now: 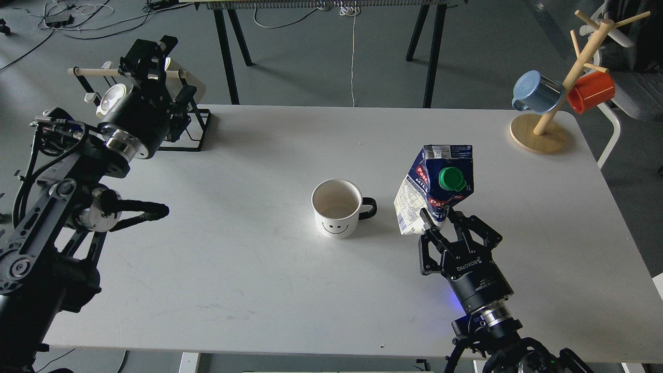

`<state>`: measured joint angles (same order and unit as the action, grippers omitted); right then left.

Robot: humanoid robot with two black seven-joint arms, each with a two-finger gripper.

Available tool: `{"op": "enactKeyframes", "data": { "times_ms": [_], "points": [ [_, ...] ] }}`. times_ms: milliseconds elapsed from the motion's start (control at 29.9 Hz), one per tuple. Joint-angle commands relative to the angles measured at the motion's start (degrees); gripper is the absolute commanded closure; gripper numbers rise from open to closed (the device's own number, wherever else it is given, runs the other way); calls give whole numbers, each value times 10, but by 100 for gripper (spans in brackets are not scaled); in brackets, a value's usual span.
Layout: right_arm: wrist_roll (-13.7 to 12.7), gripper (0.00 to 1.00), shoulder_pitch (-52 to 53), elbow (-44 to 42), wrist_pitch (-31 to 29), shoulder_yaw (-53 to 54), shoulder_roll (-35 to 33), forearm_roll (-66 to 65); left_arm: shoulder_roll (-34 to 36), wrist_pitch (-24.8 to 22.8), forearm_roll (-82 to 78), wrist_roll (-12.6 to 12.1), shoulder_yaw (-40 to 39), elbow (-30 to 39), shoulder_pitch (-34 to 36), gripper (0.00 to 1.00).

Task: Place cup and milk with both arms
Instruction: 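Grasp the milk carton with the right gripper and slide it beside the mug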

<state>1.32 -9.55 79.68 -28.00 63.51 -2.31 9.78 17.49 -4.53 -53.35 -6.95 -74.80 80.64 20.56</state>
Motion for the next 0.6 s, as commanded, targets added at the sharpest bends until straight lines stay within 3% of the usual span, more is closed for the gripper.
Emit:
{"op": "enactKeyframes", "data": {
  "times_ms": [0, 569],
  "points": [
    [0, 61, 1, -13, 0, -7, 19, -18, -1, 0, 0, 0, 0, 0, 0, 1],
    [0, 61, 37, -82, 0, -32, 23, -25, 0, 0, 0, 0, -1, 0, 0, 1]
  ]
}}
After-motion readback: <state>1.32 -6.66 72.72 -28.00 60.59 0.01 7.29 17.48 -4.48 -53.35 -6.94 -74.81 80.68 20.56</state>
